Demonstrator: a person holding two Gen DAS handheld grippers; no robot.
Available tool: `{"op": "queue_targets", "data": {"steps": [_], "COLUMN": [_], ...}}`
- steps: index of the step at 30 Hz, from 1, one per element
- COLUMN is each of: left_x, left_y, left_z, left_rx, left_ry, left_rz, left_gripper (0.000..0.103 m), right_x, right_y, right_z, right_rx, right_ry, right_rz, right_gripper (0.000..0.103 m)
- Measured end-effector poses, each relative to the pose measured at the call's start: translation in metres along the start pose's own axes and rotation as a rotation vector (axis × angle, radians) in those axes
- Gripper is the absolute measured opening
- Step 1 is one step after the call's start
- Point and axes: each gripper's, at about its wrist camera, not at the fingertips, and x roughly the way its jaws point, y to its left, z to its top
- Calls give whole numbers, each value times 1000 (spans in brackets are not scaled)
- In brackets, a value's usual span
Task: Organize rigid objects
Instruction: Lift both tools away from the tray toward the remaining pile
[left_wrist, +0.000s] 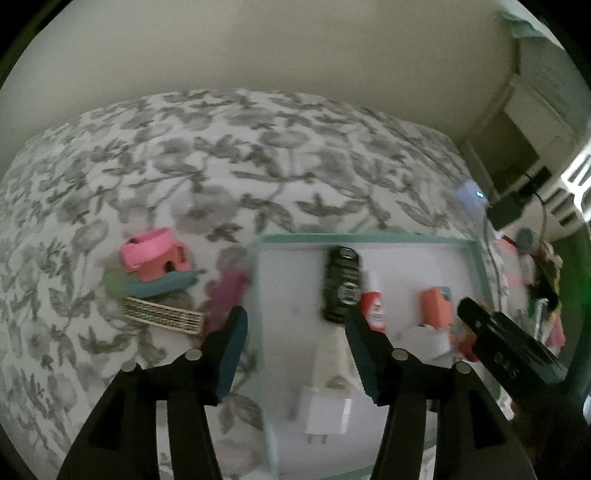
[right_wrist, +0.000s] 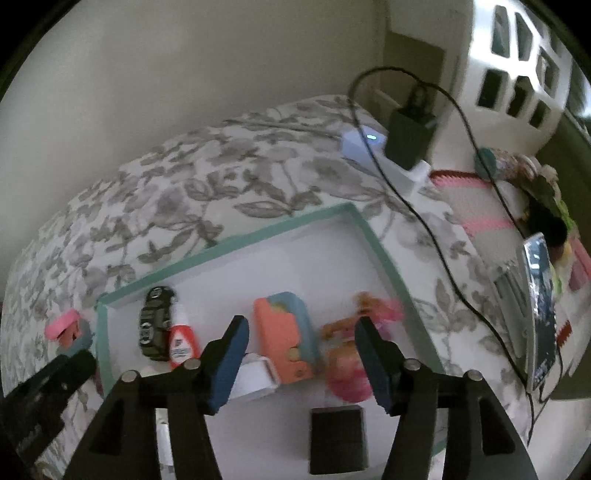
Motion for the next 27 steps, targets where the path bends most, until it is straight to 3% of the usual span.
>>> {"op": "queue_targets", "data": {"steps": [2, 4, 5, 13, 15, 16, 27], "left_x": [1, 3, 4, 6, 6, 5, 0], "left_y": [7, 15, 19, 42, 46, 47, 61], "left_z": [1, 1, 1, 1, 0, 0, 2], "left_rx": [-17, -41, -50, -114, -125, -127, -158], "left_ry": [1, 2, 2, 7, 2, -1, -41], "left_rz": [19, 38, 44, 80, 90, 95, 110], "left_gripper": [63, 79, 83, 84, 92, 99, 100], "right_x": [1, 2, 3, 4, 4, 4, -3], "right_y": [9, 18, 21, 37, 38, 38, 49], "right_z": [-2, -5, -6, -12, -12, -12, -12], "right_rx": [-35, -63, -74, -86, -75, -71, -81], "right_ry": [1, 0, 1, 15, 17, 17, -16], "right_rz": [0, 8, 15, 89, 114, 123, 256], "right_gripper": [69, 72, 75, 96, 103, 103, 103]}}
